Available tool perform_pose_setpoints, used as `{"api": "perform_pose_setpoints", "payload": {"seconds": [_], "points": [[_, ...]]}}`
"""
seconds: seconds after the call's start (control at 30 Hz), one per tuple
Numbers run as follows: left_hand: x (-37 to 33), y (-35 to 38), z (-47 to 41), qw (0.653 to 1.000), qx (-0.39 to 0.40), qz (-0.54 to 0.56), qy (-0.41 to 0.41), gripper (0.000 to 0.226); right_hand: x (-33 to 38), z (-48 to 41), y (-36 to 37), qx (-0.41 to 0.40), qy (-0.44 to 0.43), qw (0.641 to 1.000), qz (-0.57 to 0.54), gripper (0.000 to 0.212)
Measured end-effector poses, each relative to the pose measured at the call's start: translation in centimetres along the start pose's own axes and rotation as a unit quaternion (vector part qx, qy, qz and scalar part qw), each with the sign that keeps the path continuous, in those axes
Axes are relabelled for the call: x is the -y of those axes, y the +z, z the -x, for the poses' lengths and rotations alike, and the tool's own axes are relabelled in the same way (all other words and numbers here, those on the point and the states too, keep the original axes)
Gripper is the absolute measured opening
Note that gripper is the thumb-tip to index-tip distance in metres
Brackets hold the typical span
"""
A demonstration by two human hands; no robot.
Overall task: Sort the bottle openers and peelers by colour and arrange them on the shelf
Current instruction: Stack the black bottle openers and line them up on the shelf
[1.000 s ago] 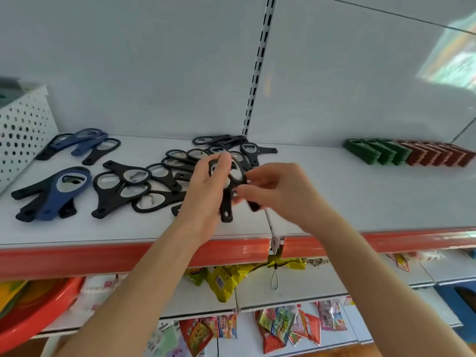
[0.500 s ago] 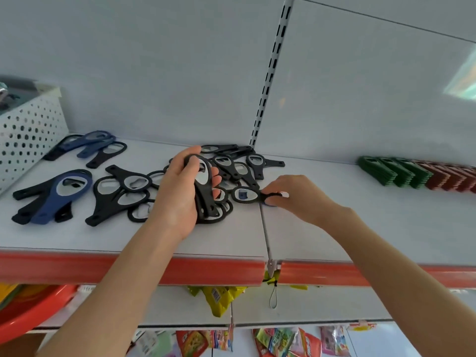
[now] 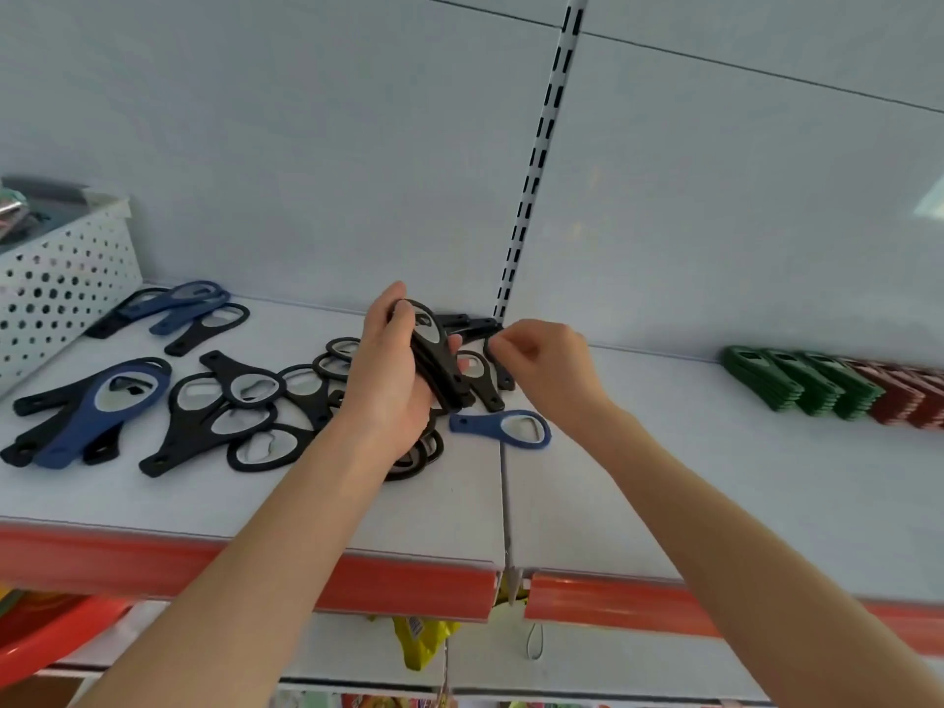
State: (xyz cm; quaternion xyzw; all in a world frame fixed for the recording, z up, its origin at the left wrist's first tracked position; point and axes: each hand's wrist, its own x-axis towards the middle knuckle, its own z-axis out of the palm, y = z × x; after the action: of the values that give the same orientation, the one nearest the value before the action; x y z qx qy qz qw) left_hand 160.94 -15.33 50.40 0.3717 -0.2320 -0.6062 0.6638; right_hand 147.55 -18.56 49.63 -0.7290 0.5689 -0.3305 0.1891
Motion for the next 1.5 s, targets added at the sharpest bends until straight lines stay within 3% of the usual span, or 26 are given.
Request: {"api": "perform_pose_setpoints", "payload": {"seconds": [0.1, 0.2, 0.27, 0.37, 0.47, 0.6, 0.67, 0.73, 0.8, 0.87, 1.0, 1.07, 1.13, 1.27, 1.37, 1.5], "points": [[0.3, 0.2, -0.1, 1.0, 0.0, 0.001, -0.007, 0.019, -2.2, -2.0, 1.0, 0.079, 0.065, 0.983, 0.153, 0.028], [0.6, 0.3, 0.0, 1.0, -0.002, -0.016, -0.014, 0.016, -3.0, -2.8, 1.0, 0.102, 0.088, 0.976, 0.172, 0.028], [0.6, 0.3, 0.0, 0.999, -0.008, -0.028, -0.017, 0.014, -3.3, -3.0, 0.0, 0.081, 0.109, 0.981, 0.135, 0.023], [0.8, 0.3, -0.4, 0.999, -0.011, -0.051, -0.012, 0.01, -2.8, -2.2, -2.1, 0.042, 0.134, 0.989, -0.04, 0.012], [1.2, 0.7, -0.7, 0.998, 0.009, -0.067, -0.009, 0.023, -0.7, -0.3, -3.1, 0.065, 0.044, 0.987, -0.138, 0.005], [1.3, 1.3, -0.5, 0.997, 0.009, -0.071, -0.002, 0.034, 0.6, 0.5, -2.8, 0.152, -0.032, 0.975, -0.156, 0.013], [1.1, 0.9, -0.5, 0.999, 0.0, -0.053, -0.002, 0.039, -1.0, -1.3, -2.4, 0.105, -0.041, 0.991, -0.075, 0.015], [1.0, 0.3, -0.5, 0.999, -0.004, -0.048, 0.008, 0.041, -3.2, -3.3, -2.0, 0.085, -0.026, 0.993, 0.082, 0.027], [0.8, -0.1, -0.4, 0.997, 0.0, -0.072, 0.018, 0.044, -5.2, -4.5, -1.6, 0.133, -0.003, 0.973, 0.19, 0.037], [0.6, -0.5, -0.2, 0.995, 0.009, -0.097, 0.025, 0.044, -6.5, -4.6, -1.3, 0.156, 0.019, 0.965, 0.211, 0.033], [0.7, -0.8, -0.3, 0.994, 0.011, -0.104, 0.029, 0.031, -6.6, -3.8, -2.0, 0.096, 0.044, 0.985, 0.139, 0.013], [0.8, -0.7, -0.5, 0.996, 0.004, -0.083, 0.017, 0.014, -5.5, -2.8, -2.6, 0.059, 0.049, 0.996, 0.044, 0.011], [1.1, -0.5, -0.8, 0.997, 0.001, -0.071, -0.007, 0.018, -3.3, -1.4, -2.8, 0.034, 0.02, 0.997, -0.061, 0.01], [1.3, -0.1, -0.8, 0.996, 0.0, -0.092, 0.021, 0.021, 0.4, 0.7, -1.7, 0.119, -0.066, 0.984, -0.114, 0.007], [0.7, -0.7, -0.6, 0.995, -0.019, -0.094, 0.034, 0.029, -0.4, -0.5, -1.1, 0.1, -0.049, 0.993, -0.035, 0.013], [-0.5, -2.1, -0.3, 0.995, -0.036, -0.083, 0.042, 0.028, -2.8, -1.7, -0.2, 0.184, 0.016, 0.967, 0.173, 0.029]]}}
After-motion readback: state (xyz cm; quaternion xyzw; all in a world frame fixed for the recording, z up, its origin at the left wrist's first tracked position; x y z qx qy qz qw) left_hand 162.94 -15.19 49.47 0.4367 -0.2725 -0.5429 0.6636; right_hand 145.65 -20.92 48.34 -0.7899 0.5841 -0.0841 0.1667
